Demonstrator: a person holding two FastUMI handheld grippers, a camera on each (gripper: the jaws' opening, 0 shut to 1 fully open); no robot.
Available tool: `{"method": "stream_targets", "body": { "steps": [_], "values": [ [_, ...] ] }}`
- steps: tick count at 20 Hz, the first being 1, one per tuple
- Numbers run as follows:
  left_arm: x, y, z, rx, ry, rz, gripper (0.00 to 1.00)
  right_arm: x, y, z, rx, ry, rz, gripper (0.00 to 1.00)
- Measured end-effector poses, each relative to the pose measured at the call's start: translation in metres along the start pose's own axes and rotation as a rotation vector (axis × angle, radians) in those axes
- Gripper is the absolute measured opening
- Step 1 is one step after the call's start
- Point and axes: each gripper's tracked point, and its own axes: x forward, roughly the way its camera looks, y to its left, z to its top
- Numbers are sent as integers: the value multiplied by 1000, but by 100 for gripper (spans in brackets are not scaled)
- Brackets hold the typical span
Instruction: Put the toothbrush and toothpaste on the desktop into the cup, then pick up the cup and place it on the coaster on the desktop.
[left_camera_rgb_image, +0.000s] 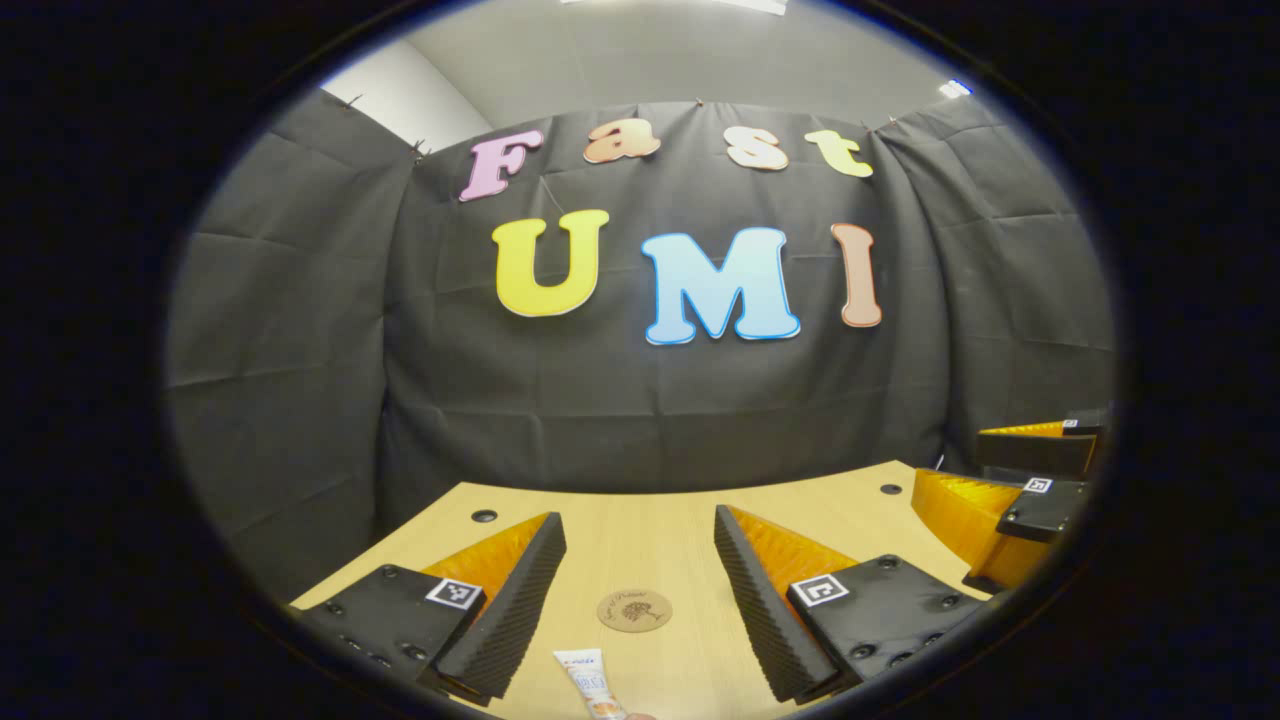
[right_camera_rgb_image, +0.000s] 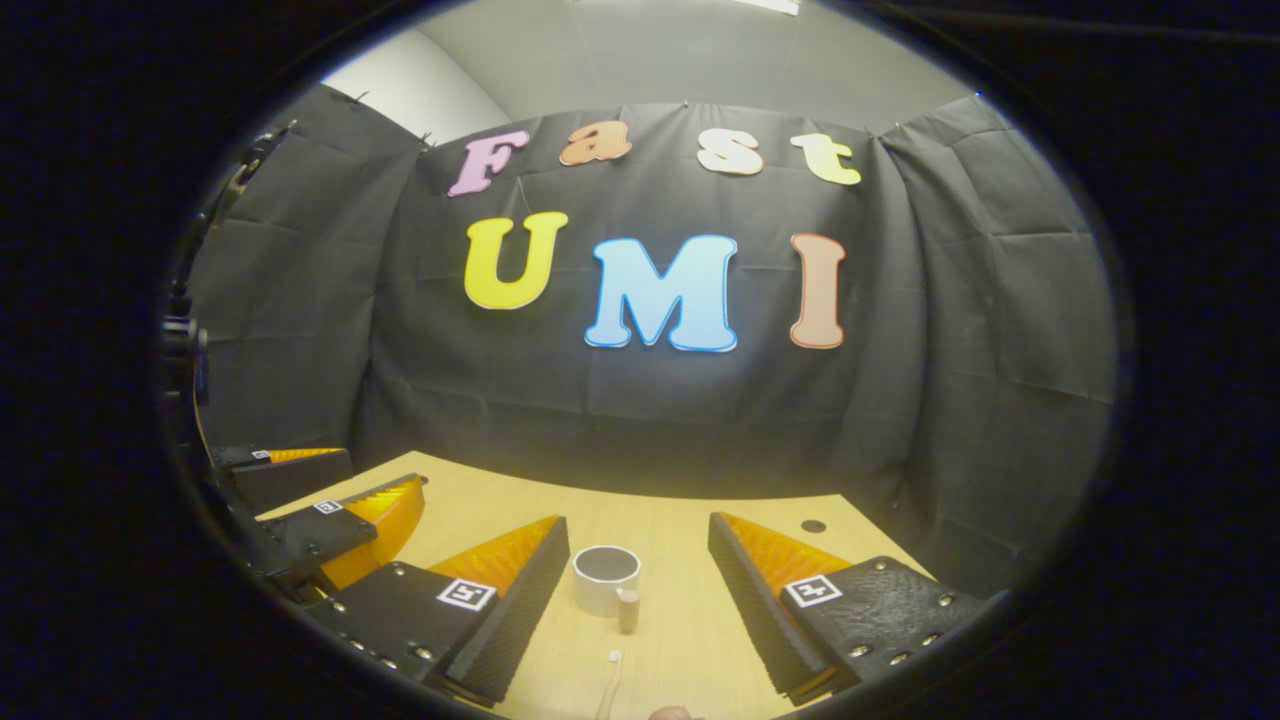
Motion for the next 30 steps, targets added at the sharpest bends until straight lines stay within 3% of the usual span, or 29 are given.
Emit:
{"method": "stream_targets", "body": {
  "steps": [6, 8, 17, 23, 30],
  "values": [
    [16, 13, -40, -28, 125, 24, 99, 13, 3, -47, 6, 171, -7, 89],
    [19, 21, -58, -41, 179, 38, 94, 18, 7, -65, 20, 233, 6, 89],
    [31, 46, -154, -108, 502, 95, 96, 32, 17, -133, 76, 487, 31, 90],
    [22, 51, -207, -151, 726, 107, 98, 28, 23, -165, 93, 618, 53, 90],
    [12, 54, -241, -164, 902, 112, 98, 12, 31, -205, 97, 803, 79, 90]
  ]
}}
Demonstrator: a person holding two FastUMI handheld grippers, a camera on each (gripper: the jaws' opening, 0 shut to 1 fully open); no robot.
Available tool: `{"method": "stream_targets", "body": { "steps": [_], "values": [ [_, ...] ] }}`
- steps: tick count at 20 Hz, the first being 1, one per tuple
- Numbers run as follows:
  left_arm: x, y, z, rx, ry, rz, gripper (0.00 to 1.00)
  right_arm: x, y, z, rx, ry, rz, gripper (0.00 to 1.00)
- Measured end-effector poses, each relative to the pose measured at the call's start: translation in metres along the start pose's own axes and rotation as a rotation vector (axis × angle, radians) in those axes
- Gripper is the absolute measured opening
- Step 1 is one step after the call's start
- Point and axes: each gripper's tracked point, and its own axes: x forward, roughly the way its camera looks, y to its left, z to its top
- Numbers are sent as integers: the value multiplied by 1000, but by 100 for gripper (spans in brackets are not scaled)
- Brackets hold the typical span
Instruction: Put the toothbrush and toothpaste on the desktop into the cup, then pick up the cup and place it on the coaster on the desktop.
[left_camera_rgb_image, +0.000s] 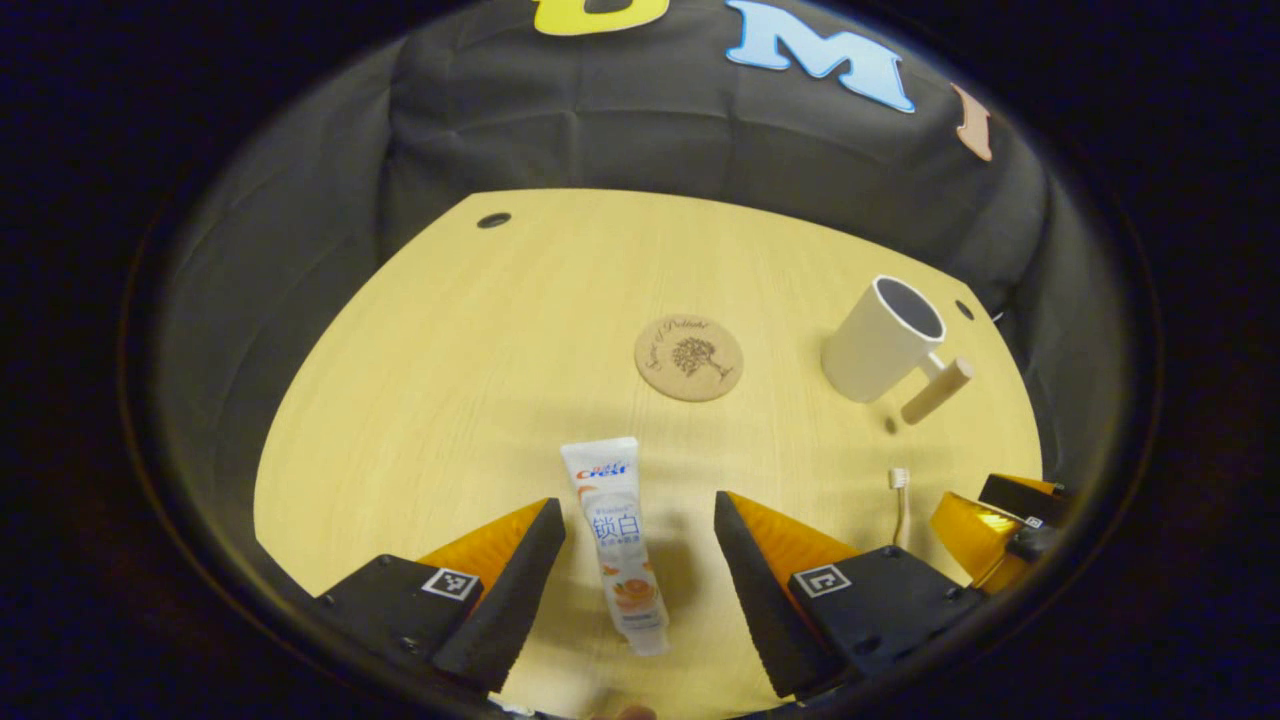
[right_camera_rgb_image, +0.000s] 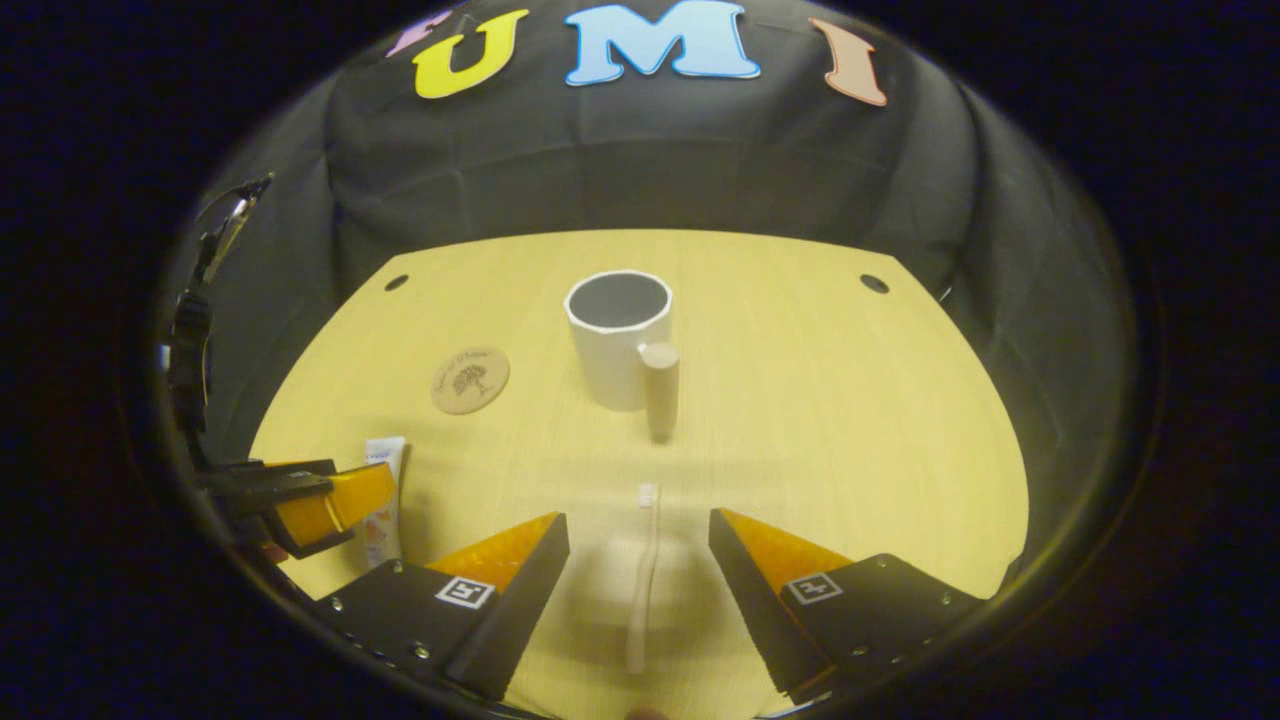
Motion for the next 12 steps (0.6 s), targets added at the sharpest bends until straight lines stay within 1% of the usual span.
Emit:
{"method": "stream_targets", "body": {
  "steps": [1, 3, 5, 6, 7, 8, 9, 11, 12],
  "values": [
    [3, 2, -4, 3, 27, 2, 98, 0, 1, -10, -3, 58, 2, 90],
    [10, 5, -11, 11, 81, 6, 98, 5, 3, -17, 3, 120, 5, 92],
    [17, 6, -19, 18, 136, 3, 98, 6, 1, -21, 13, 163, 6, 92],
    [21, 6, -24, 20, 163, 2, 100, 9, 0, -26, 16, 186, 4, 92],
    [24, 8, -26, 22, 182, 3, 98, 10, -2, -30, 20, 212, 2, 93],
    [25, 8, -28, 27, 197, 4, 100, 13, -2, -34, 24, 234, 1, 93],
    [27, 9, -28, 33, 210, 4, 98, 16, -3, -37, 28, 258, 1, 93],
    [29, 9, -29, 46, 237, -1, 98, 19, -2, -43, 31, 304, 6, 93],
    [31, 7, -32, 54, 251, -1, 98, 21, 0, -48, 30, 324, 6, 91]
  ]
}}
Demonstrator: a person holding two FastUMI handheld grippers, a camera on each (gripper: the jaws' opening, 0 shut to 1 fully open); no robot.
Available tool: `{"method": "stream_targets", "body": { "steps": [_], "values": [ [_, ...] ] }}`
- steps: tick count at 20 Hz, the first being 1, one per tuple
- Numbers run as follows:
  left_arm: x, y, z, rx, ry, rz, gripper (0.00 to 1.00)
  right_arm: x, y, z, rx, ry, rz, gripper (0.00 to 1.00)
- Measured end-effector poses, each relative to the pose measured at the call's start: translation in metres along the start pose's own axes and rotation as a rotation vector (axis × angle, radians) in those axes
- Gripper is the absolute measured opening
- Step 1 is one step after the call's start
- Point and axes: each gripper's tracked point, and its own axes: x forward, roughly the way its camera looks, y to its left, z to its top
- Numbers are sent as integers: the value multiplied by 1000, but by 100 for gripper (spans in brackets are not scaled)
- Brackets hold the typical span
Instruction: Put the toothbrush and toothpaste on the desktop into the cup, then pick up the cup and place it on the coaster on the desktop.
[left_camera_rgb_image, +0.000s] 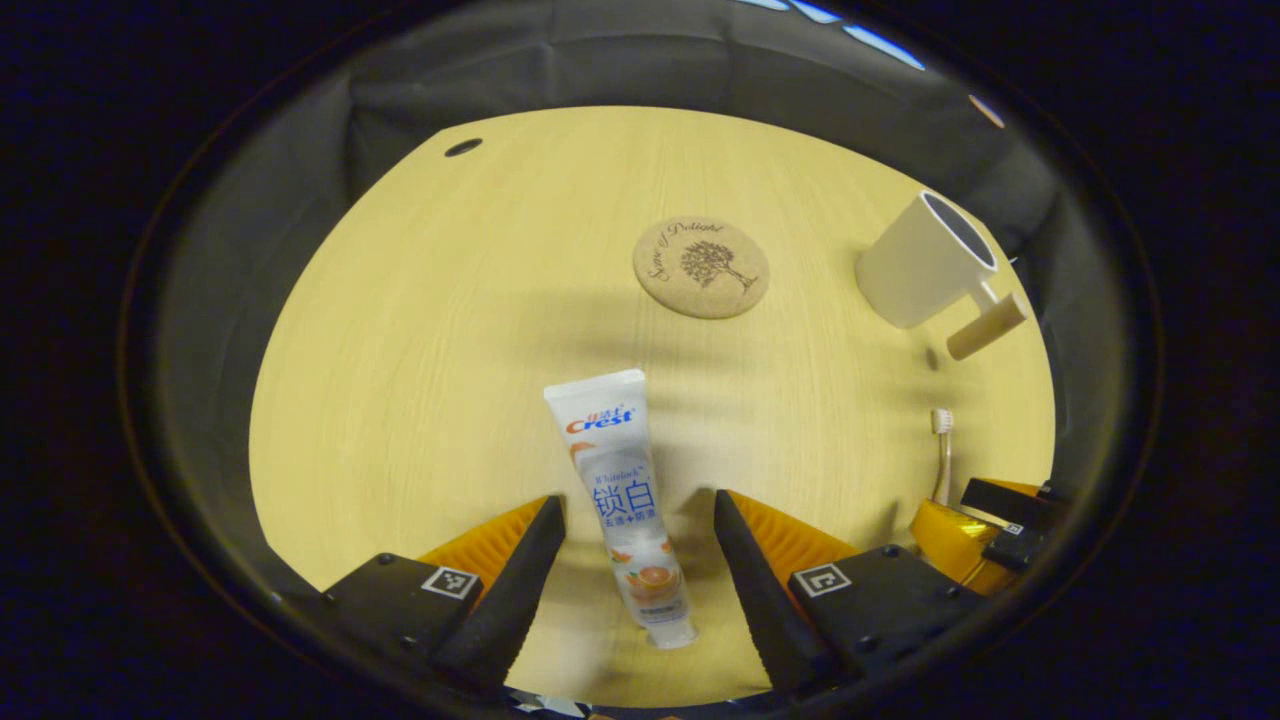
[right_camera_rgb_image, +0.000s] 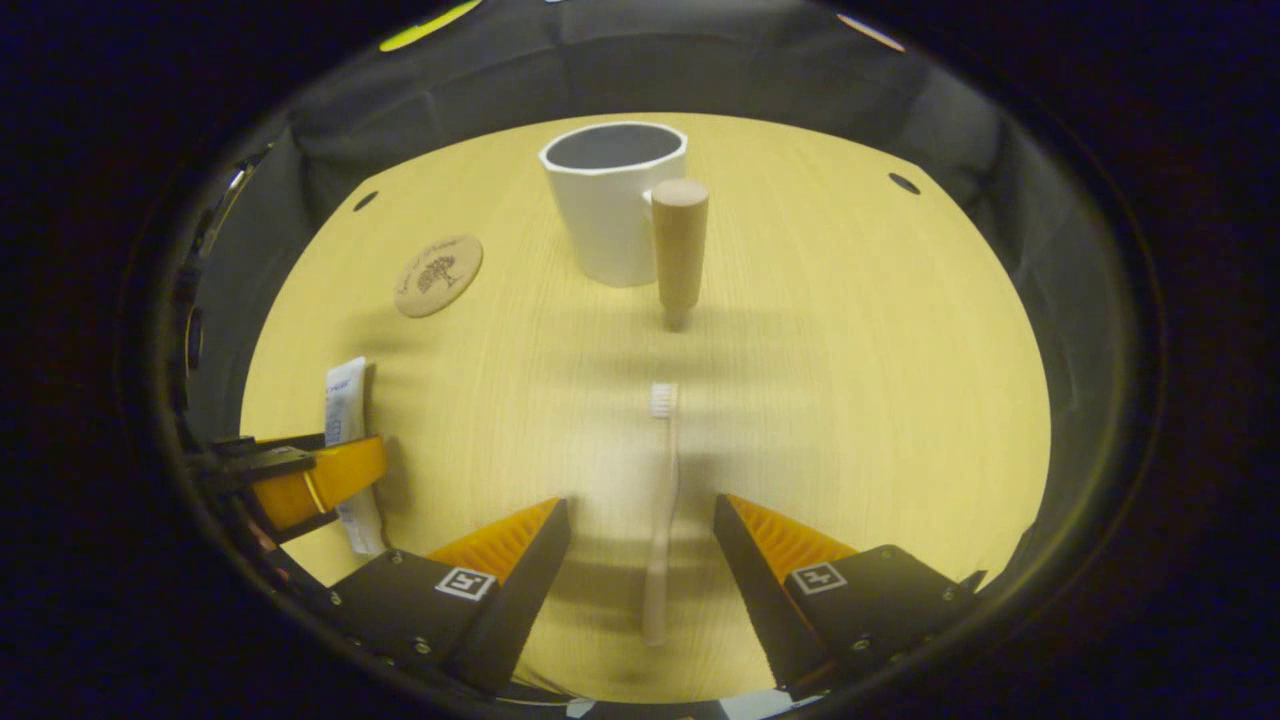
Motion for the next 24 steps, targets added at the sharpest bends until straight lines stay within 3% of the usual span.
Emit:
{"method": "stream_targets", "body": {
  "steps": [6, 8, 9, 11, 12, 13, 18, 19, 24],
  "values": [
    [7, -2, 1, 44, 41, 16, 97, 8, 2, -7, 17, 70, -12, 77],
    [7, -4, 2, 58, 49, 13, 86, 9, -4, -8, -1, 86, -46, 74],
    [8, -5, 4, 63, 48, 11, 79, 8, -5, -9, -1, 97, -51, 58],
    [8, -6, 4, 67, 48, 11, 66, 7, -4, -14, -22, 117, -52, 51],
    [7, -6, 4, 65, 50, 12, 60, 7, -4, -14, -21, 115, -57, 55],
    [9, -8, 4, 68, 48, 9, 52, 9, -3, -13, -7, 118, -54, 28],
    [8, -6, 7, 72, 42, 12, 39, 7, -4, -12, -39, 98, -35, 16],
    [7, -7, 7, 71, 43, 11, 34, 9, -4, -12, -38, 96, -22, 7],
    [5, -6, 8, 80, 26, -2, 30, 7, -3, -8, -55, 43, 13, 5]
  ]
}}
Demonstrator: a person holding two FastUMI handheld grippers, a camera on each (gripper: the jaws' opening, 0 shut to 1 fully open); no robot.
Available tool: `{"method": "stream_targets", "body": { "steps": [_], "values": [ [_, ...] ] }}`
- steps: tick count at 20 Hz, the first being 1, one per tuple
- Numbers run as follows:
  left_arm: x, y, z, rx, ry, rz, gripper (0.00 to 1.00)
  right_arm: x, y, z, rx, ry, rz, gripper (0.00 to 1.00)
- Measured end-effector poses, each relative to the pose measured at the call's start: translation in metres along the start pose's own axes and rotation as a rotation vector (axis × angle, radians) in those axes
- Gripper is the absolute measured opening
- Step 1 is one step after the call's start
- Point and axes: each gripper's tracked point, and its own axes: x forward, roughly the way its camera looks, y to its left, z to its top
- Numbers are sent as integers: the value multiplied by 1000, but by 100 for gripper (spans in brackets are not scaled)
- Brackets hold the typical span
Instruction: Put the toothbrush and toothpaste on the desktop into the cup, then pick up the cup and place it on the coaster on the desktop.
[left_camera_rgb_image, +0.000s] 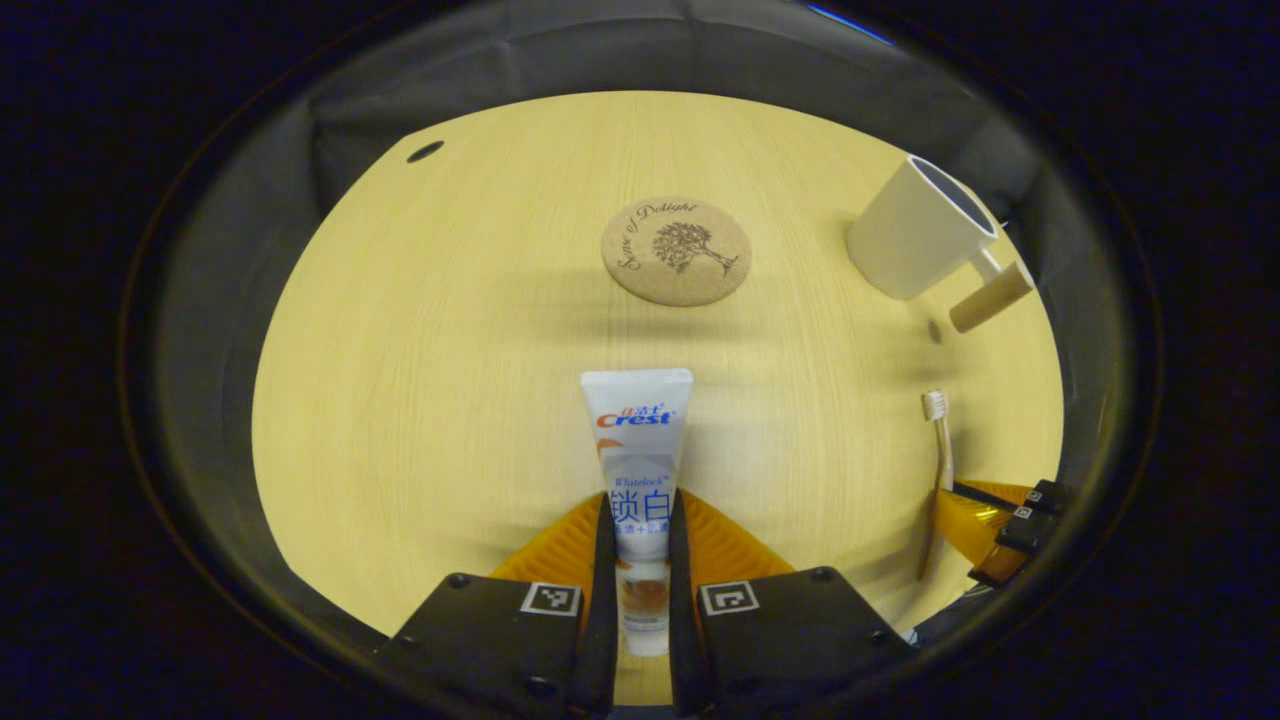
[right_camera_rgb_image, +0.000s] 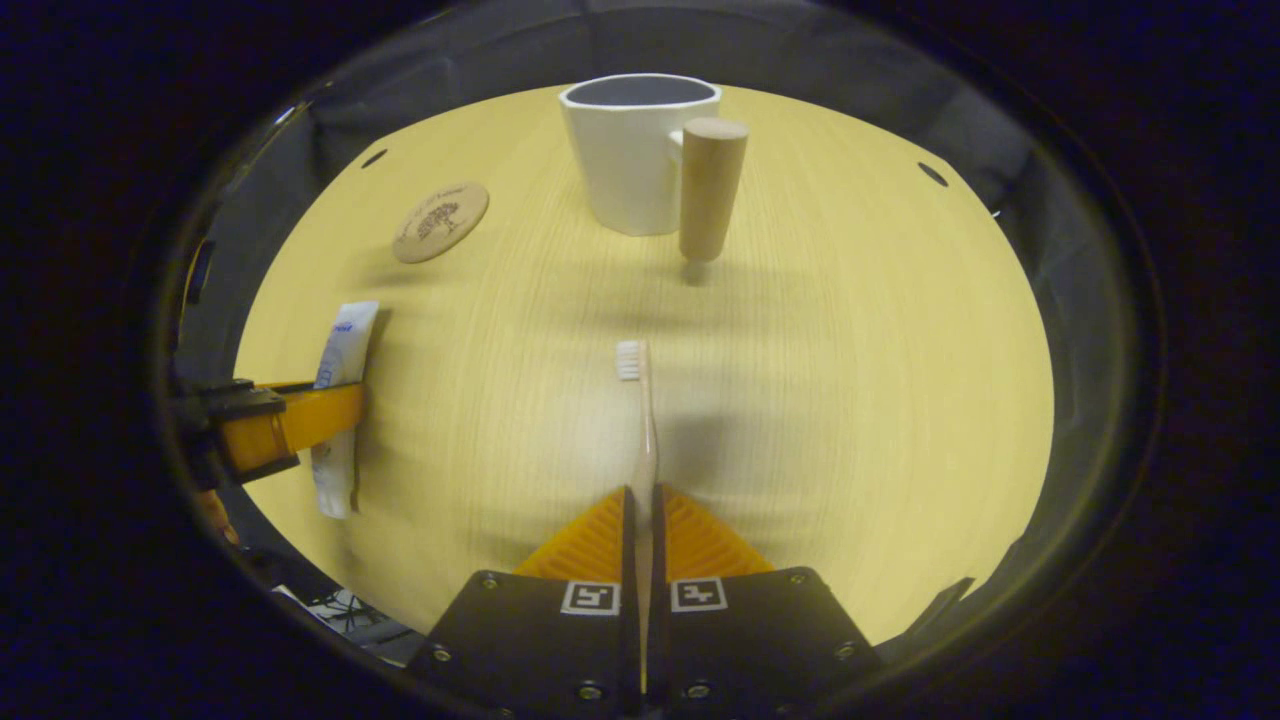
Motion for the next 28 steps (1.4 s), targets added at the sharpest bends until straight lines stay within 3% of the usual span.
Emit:
{"method": "stream_targets", "body": {
  "steps": [1, 4, 5, 9, 20, 28],
  "values": [
    [0, 0, 0, -1, -11, -14, 25, 0, 0, 0, 11, -10, 9, 2],
    [-5, 0, 3, -3, -49, -31, 24, 0, 0, 1, 21, -49, 34, 2],
    [-4, -1, 3, 0, -58, -36, 19, -1, -1, 2, 23, -65, 39, 2],
    [-11, -3, 6, -3, -119, -62, 19, -10, 4, 8, 21, -146, 78, 3],
    [-46, -13, 31, -19, -312, -112, 19, -58, 35, 58, 55, -513, 211, 2],
    [-97, -29, 96, 14, -574, -147, 19, -115, 43, 112, 22, -810, 191, 3]
  ]
}}
